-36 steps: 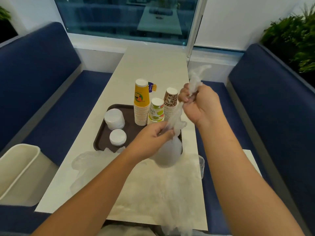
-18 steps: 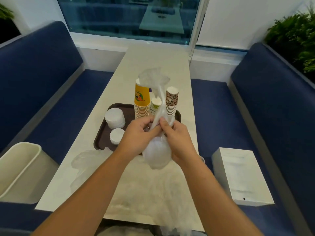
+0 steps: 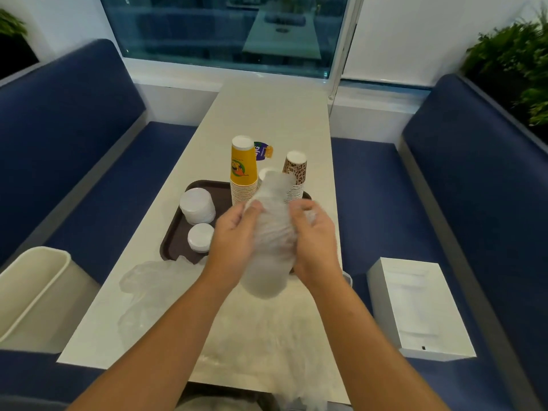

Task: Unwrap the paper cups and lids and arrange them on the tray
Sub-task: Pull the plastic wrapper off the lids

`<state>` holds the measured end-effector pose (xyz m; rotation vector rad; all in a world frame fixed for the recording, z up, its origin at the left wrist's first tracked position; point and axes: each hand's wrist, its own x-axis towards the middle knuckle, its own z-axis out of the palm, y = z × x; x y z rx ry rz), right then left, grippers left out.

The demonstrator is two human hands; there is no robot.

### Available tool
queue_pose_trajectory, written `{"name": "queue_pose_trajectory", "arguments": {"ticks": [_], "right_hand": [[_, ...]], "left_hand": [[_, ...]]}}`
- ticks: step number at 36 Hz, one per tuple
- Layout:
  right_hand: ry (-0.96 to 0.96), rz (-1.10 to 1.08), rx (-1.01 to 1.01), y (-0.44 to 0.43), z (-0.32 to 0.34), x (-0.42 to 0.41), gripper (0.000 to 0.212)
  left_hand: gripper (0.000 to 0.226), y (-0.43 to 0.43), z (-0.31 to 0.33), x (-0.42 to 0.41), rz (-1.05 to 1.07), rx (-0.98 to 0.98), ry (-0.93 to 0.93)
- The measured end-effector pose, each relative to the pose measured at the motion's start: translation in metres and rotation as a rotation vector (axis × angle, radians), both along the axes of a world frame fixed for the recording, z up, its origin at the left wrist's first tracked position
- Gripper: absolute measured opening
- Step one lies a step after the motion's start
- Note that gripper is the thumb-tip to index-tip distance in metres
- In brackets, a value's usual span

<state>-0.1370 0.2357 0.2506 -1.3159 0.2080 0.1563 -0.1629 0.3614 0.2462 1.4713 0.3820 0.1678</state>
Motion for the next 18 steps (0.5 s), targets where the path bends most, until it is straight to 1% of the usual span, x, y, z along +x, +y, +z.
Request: {"name": "queue_pose_trajectory", "arguments": {"ticks": [2, 3, 4, 5, 6, 8, 9, 10, 11, 13, 15, 17, 18], "right_hand": [[0.010, -0.224, 0.076, -0.013, 0.000, 0.006, 0.009], [0.014, -0.259, 0.115, -0.018, 0.000, 0.008, 0.010], [0.017, -0.222, 0.124, -0.021, -0.001, 0.010, 0.011], [0.028, -0.127, 0.120, -0.021, 0.000, 0.010, 0.013], [0.049, 0.001, 0.060, -0.020, -0.001, 0.010, 0.016], [0.057, 0.271, -0.148, -0.017, 0.002, 0.008, 0.018], [0.000, 0.344, -0.213, -0.017, 0.003, 0.007, 0.017], [-0.080, 0.355, -0.229, -0.016, 0.003, 0.008, 0.016], [-0.137, 0.312, -0.216, -0.017, 0.005, 0.008, 0.015], [-0.153, 0.149, -0.146, -0.021, 0.005, 0.010, 0.017], [-0.134, 0.032, -0.066, -0.024, 0.001, 0.012, 0.023], [-0.113, 0.017, -0.054, -0.023, -0.003, 0.011, 0.024], [-0.110, 0.043, -0.048, -0.022, -0.004, 0.009, 0.023]], "left_hand": [[0.019, 0.004, 0.002, 0.000, 0.069, -0.130, -0.049], [0.019, 0.005, 0.002, 0.000, 0.065, -0.147, -0.068], [0.018, 0.005, 0.002, -0.001, 0.037, -0.149, -0.084], [0.017, 0.003, 0.003, -0.002, -0.009, -0.144, -0.094], [0.017, 0.002, 0.003, -0.002, -0.070, -0.131, -0.098], [0.018, -0.004, 0.005, -0.003, -0.208, -0.063, -0.089], [0.019, -0.007, 0.006, -0.003, -0.258, -0.036, -0.081], [0.021, -0.009, 0.007, -0.003, -0.268, -0.032, -0.078], [0.023, -0.010, 0.008, -0.002, -0.226, -0.067, -0.073], [0.025, -0.007, 0.011, -0.002, -0.058, -0.191, -0.068], [0.024, -0.001, 0.011, 0.000, 0.068, -0.192, -0.097], [0.023, 0.003, 0.009, 0.000, 0.051, -0.193, -0.112], [0.021, 0.002, 0.009, 0.000, 0.012, -0.196, -0.118]]}}
